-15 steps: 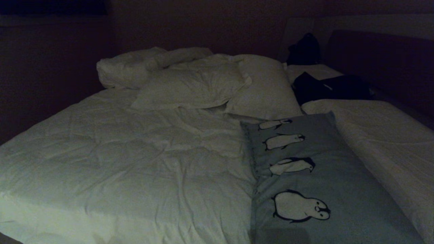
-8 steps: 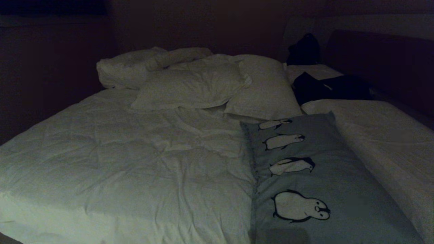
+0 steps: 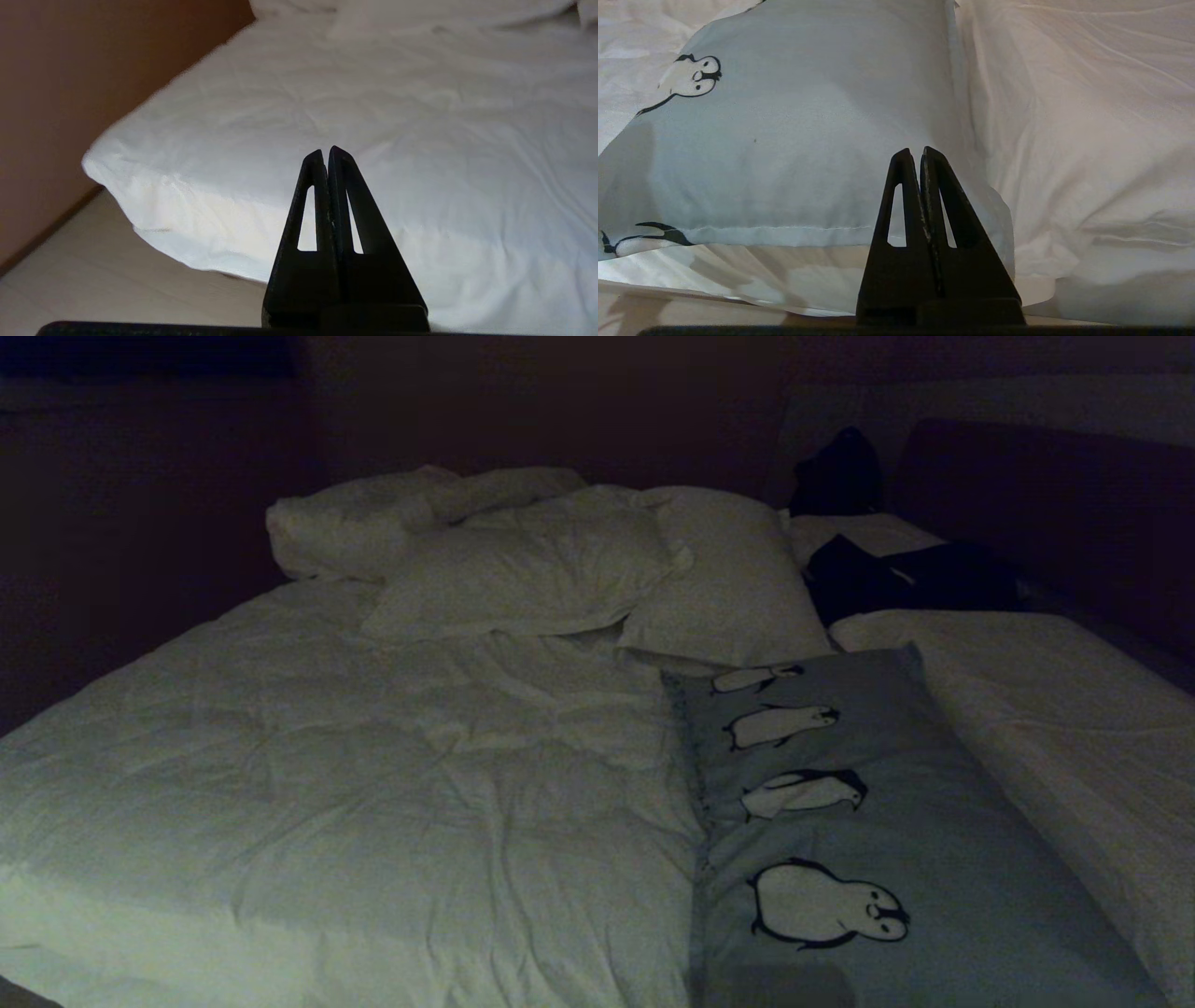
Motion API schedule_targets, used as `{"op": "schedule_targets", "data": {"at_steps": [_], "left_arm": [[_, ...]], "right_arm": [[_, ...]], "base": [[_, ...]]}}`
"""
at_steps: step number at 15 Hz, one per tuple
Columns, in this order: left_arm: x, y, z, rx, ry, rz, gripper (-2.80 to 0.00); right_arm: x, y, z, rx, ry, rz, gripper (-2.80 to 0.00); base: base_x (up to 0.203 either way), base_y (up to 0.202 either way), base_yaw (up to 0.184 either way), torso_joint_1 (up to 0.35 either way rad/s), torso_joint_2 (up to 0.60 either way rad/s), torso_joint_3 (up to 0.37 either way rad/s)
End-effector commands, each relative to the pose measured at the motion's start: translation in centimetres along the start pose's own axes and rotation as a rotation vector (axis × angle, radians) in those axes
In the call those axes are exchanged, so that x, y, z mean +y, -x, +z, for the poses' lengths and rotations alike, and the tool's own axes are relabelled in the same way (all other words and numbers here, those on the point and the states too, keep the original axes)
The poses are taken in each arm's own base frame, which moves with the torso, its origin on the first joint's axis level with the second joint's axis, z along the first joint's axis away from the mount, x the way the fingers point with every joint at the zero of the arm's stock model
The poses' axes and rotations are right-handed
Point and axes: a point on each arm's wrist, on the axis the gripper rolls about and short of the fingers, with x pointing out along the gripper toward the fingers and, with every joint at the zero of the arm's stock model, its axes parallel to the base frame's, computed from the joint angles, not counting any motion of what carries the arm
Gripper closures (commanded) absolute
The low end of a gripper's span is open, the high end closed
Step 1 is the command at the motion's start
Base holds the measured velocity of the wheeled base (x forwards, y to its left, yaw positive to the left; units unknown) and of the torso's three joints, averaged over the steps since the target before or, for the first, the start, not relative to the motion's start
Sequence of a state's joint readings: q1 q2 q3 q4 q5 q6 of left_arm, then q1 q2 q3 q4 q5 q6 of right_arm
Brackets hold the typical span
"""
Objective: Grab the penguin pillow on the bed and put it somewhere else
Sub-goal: Place the pillow at the bedside
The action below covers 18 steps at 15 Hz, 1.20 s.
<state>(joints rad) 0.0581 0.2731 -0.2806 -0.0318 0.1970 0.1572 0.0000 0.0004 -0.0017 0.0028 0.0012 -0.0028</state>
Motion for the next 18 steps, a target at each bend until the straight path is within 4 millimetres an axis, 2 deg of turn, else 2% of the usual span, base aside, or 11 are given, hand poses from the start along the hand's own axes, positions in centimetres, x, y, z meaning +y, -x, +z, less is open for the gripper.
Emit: {"op": "schedule_targets", "data": {"at_steps": [1,3,5,6,8,12,16,18], "left_arm": [[-0.3,-0.4,-1.3,0.041,-0.01,-0.016,0.0],[-0.5,-0.4,-1.8,0.028,0.0,-0.057,0.0],[-0.5,0.4,-1.9,-0.034,0.009,-0.169,0.0],[-0.5,0.8,-1.5,-0.078,0.011,-0.242,0.0],[-0.4,1.5,-1.3,-0.131,0.02,-0.28,0.0],[-0.4,3.3,-3.0,-0.238,0.005,-0.382,0.0],[-0.9,2.6,-4.4,-0.216,-0.015,-0.428,0.0],[-1.3,1.9,-6.0,-0.212,-0.026,-0.424,0.0]], "right_arm": [[0.0,0.0,0.0,0.002,0.0,0.0,0.0],[0.0,0.0,0.0,0.002,0.0,0.0,0.0],[0.0,0.0,0.0,0.002,0.0,0.0,0.0],[0.0,0.0,0.0,0.002,0.0,0.0,0.0],[0.0,0.0,0.0,0.002,0.0,0.0,0.0],[0.0,0.0,0.0,0.002,0.0,0.0,0.0],[0.0,0.0,0.0,0.002,0.0,0.0,0.0],[0.0,0.0,0.0,0.002,0.0,0.0,0.0]], "base": [[0.0,0.0,0.0,0.0,0.0,0.0],[0.0,0.0,0.0,0.0,0.0,0.0],[0.0,0.0,0.0,0.0,0.0,0.0],[0.0,0.0,0.0,0.0,0.0,0.0],[0.0,0.0,0.0,0.0,0.0,0.0],[0.0,0.0,0.0,0.0,0.0,0.0],[0.0,0.0,0.0,0.0,0.0,0.0],[0.0,0.0,0.0,0.0,0.0,0.0]]}}
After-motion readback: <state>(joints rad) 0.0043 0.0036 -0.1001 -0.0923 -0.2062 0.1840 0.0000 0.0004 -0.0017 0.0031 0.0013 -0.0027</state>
